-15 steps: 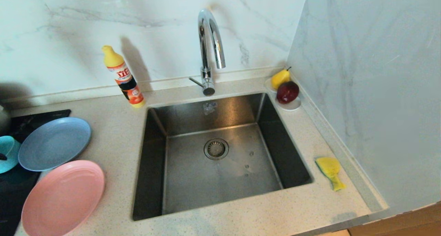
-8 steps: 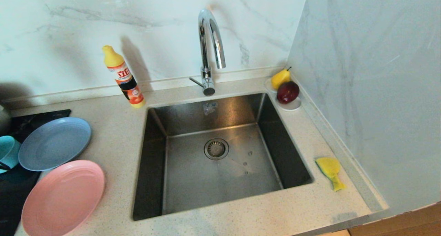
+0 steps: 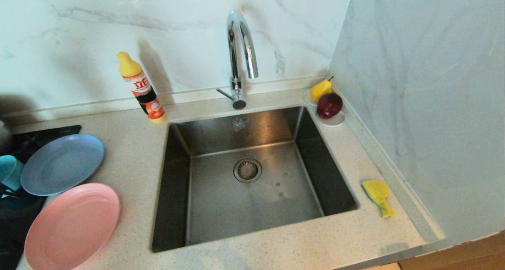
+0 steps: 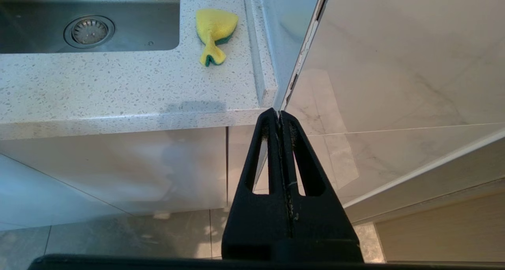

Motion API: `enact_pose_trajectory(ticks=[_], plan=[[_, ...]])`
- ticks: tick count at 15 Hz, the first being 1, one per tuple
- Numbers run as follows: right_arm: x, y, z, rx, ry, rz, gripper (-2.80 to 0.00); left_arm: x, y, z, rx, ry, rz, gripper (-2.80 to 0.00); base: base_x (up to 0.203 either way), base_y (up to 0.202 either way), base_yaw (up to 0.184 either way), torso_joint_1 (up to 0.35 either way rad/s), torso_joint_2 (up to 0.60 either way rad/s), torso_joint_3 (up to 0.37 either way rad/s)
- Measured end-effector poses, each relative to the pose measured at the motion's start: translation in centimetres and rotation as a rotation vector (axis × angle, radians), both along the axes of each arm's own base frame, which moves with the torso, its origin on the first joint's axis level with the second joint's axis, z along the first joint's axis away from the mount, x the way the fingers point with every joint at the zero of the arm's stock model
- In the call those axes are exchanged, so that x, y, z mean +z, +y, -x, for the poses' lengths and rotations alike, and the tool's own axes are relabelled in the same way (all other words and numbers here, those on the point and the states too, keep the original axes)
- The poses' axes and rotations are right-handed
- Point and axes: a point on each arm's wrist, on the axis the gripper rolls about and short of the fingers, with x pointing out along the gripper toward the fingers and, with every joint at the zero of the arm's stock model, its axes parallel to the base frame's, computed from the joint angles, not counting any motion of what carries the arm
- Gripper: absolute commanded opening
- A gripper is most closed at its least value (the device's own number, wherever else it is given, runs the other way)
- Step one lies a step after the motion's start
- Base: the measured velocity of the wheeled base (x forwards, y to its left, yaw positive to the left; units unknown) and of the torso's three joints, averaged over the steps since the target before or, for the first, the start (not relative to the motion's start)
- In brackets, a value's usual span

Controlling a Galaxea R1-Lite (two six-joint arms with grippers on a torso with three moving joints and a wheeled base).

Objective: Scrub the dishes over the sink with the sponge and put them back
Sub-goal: Place the plate on the plate

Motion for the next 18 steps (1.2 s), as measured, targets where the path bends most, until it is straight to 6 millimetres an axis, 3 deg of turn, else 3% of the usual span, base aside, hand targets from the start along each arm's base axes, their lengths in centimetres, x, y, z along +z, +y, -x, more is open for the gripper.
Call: enact_pose_trajectory(ticks=[7, 15, 18], plan=[[0.0, 0.0, 0.0, 0.0, 0.0, 0.0, -2.8, -1.5, 1.2, -1.0, 0.015, -0.012, 0.006, 0.0, 0.0, 0.0, 0.0, 0.0, 0.0, 0.0], [0.0, 0.0, 0.0, 0.0, 0.0, 0.0, -2.8, 0.4, 0.6, -0.9, -0.029, -0.129, 0.057, 0.0, 0.0, 0.0, 0.0, 0.0, 0.0, 0.0], [0.0, 0.0, 0.0, 0.0, 0.0, 0.0, -2.8, 0.1, 1.0, -1.3, -0.014, -0.136, 0.067, 0.0, 0.0, 0.0, 0.0, 0.0, 0.0, 0.0]])
